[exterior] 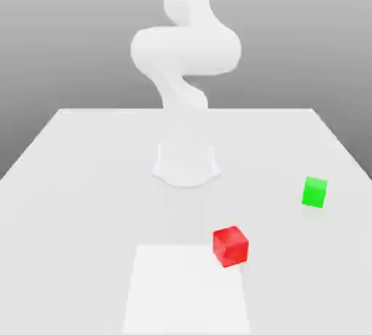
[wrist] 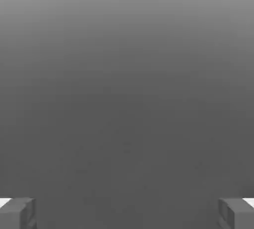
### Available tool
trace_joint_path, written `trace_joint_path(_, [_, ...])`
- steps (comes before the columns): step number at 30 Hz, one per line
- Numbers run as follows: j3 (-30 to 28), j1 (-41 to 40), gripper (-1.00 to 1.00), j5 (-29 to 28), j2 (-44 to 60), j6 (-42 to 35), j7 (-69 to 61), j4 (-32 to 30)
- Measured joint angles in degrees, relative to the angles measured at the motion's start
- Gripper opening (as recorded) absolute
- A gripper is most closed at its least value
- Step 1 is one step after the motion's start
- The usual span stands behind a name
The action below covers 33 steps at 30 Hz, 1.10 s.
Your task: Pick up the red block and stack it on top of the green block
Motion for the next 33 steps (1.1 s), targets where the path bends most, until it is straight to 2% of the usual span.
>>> trace_joint_path(12, [1.90,6.43,0.00,1.36,22.26,16.50,-6.34,-20.19])
trace_joint_path(17, [3.51,8.80,0.00,0.94,34.62,25.40,-8.56,-29.11])
trace_joint_path(24, [1.56,10.74,0.00,-3.01,51.66,39.36,-6.30,-29.06])
trace_joint_path(25, [1.23,11.07,-1.00,-3.02,52.92,40.46,-6.29,-28.89])
trace_joint_path(33, [1.58,10.77,-1.00,-2.98,51.44,39.16,-6.30,-29.11])
